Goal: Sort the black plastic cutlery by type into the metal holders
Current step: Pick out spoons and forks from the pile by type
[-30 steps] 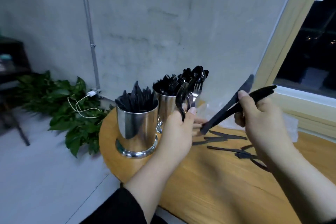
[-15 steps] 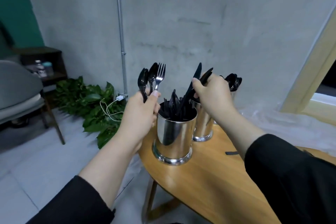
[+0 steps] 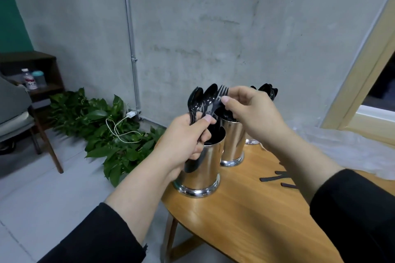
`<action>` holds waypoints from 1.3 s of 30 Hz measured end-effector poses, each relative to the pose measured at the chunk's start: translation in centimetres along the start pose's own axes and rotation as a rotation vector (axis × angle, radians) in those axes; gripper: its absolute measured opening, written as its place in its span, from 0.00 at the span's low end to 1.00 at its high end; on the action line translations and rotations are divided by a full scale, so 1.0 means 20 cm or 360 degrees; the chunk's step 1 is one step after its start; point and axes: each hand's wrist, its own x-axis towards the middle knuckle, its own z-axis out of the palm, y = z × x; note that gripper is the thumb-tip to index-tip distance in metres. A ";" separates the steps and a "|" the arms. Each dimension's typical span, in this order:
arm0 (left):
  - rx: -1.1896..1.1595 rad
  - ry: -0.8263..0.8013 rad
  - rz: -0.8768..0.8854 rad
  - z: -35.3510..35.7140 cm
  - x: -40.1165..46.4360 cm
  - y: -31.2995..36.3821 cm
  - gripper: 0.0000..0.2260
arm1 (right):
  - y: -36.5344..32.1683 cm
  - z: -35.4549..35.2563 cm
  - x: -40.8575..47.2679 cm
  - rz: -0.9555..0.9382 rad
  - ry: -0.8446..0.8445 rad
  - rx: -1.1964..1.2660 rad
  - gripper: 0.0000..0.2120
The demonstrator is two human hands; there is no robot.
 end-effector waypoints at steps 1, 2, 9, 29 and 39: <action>0.0002 -0.0042 0.0003 0.03 0.01 0.01 0.10 | 0.01 -0.02 0.01 0.0028 0.0043 0.0017 0.05; 0.0018 -0.0081 0.0017 0.05 0.03 0.02 0.11 | 0.02 -0.05 0.03 0.0051 0.0100 0.0024 0.09; 0.0239 0.0151 0.0123 0.08 0.21 0.11 0.13 | 0.10 -0.40 0.22 0.0104 0.0678 -0.0119 0.09; 0.0311 -0.0044 -0.0064 0.12 0.49 0.18 0.10 | 0.52 -0.13 0.42 -0.0113 0.0114 -0.1355 0.19; 0.0093 -0.0653 -0.0340 0.27 0.44 0.20 0.09 | 0.17 -0.33 0.28 -0.0096 0.0000 -0.0198 0.14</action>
